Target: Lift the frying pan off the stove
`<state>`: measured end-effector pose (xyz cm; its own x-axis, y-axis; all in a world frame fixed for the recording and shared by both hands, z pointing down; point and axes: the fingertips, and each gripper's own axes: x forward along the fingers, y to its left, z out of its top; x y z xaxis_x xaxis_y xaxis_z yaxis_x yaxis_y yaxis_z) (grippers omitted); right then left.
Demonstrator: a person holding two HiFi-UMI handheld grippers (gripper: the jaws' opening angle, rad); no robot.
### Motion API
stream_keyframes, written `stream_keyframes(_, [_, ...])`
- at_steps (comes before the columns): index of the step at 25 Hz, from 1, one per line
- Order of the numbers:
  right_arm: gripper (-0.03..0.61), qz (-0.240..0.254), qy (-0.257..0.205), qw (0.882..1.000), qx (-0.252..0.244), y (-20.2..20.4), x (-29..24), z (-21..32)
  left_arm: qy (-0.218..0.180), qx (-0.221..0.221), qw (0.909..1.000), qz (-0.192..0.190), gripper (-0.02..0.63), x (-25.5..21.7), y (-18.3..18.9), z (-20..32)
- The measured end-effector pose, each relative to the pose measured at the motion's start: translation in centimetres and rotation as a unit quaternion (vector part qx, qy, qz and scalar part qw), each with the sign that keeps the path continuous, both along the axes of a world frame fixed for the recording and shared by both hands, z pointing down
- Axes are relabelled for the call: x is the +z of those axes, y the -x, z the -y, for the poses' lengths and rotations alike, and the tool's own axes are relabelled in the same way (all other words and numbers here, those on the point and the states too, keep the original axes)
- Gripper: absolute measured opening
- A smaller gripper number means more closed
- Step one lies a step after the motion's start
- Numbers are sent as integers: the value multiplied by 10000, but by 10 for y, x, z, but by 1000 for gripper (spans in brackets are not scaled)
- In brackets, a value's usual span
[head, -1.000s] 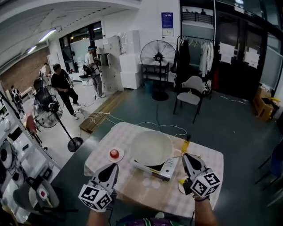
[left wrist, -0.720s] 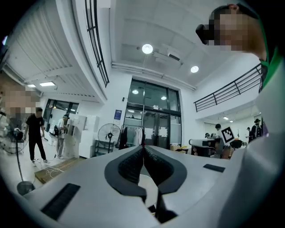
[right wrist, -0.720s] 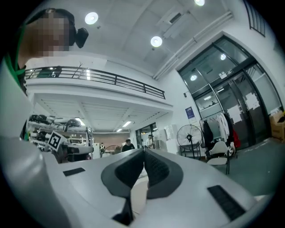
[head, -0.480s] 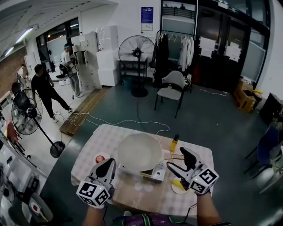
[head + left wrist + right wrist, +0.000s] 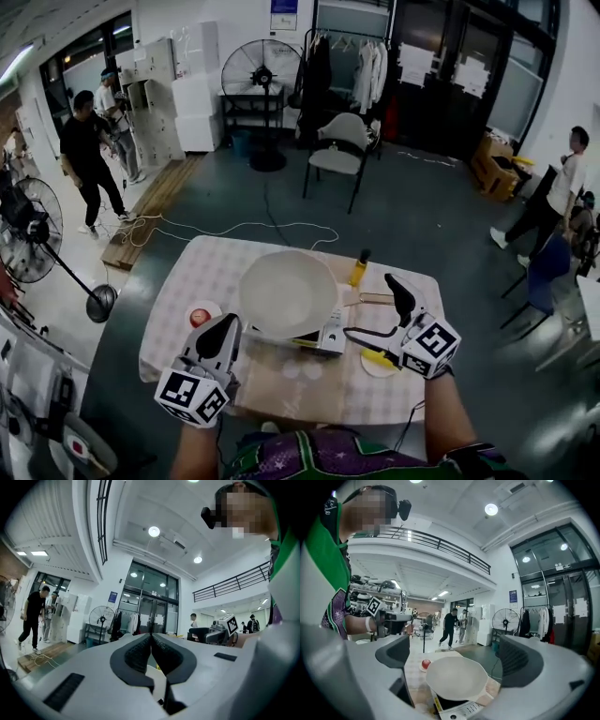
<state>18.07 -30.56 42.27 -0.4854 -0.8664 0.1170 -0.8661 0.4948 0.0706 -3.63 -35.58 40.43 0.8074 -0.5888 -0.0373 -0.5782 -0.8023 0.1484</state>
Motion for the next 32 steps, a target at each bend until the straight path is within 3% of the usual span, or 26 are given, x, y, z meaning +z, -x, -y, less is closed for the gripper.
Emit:
stream_keyframes(8, [586, -612, 970, 9933, 126, -34, 70, 23, 171, 495, 9986, 104, 25, 30, -4, 8])
stream_keyframes(16, [586, -1597, 1841, 9691, -385, -67, 131, 47, 299, 429, 9983, 244, 25, 40, -37, 17])
stream_keyframes(22, [586, -2004, 2505, 9410, -1073, -86, 189, 66, 360, 424, 9972, 506, 25, 51, -77, 16])
stream_keyframes(27, [568, -2333, 2780, 9201, -1474, -106, 231, 84, 481, 279, 9956, 753, 25, 64, -97, 10])
stream_keyframes(32, [552, -2752, 3129, 8876, -1963, -114, 264, 98, 686, -39, 9937, 886, 25, 71, -99, 15])
